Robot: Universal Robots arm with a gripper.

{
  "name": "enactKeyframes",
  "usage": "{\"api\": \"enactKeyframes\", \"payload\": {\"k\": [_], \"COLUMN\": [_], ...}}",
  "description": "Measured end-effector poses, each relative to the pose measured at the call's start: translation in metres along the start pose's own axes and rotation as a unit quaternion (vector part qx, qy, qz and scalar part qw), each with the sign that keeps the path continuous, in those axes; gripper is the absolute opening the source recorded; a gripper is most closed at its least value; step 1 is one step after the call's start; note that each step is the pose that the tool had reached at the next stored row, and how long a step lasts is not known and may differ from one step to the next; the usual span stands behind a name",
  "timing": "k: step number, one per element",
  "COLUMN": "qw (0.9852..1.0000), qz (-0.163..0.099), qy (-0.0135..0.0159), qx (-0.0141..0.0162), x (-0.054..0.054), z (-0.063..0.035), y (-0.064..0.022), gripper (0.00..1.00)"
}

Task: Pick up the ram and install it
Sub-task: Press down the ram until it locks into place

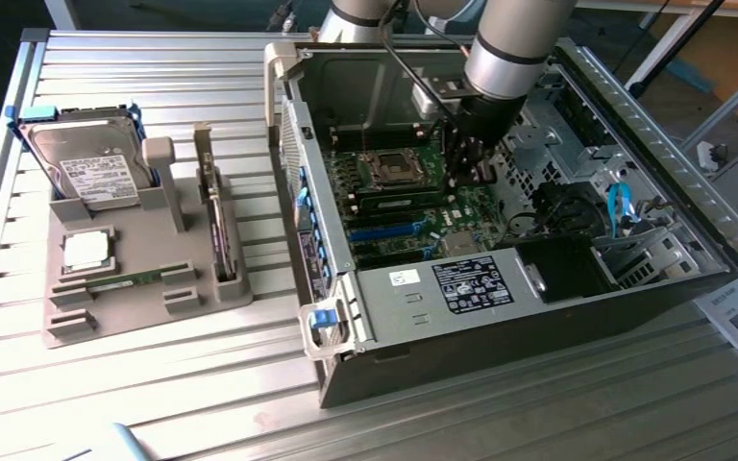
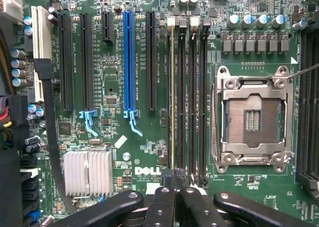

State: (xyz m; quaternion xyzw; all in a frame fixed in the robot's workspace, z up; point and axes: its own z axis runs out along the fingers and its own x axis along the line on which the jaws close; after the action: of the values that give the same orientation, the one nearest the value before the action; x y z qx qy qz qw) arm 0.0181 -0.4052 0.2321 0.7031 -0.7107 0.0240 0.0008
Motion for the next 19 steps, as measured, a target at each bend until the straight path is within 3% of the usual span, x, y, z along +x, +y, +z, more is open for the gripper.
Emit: {"api": "enactKeyframes", "payload": {"k": [5,9,12,15,19], "qw": [1.0,1.0,1.0,1.0,1.0], "qz": [0.0,0.0,0.0,0.0,0.0], "qy": [-0.0014,-0.0004,-0.0004,-0.0003,-0.0004], "qx": [0.0004,0.0006,0.0007,0.0006,0.0007], "x": [0.0,0.001,0.001,0.001,0.001], "z": [-0.0005,-0.021,-0.0257,-0.0254,-0.0247], "y": [-0.0002,-0.0008,0.0001,0.0106,0.0351], "gripper": [0.11,0.11,0.11,0.11,0.11]}}
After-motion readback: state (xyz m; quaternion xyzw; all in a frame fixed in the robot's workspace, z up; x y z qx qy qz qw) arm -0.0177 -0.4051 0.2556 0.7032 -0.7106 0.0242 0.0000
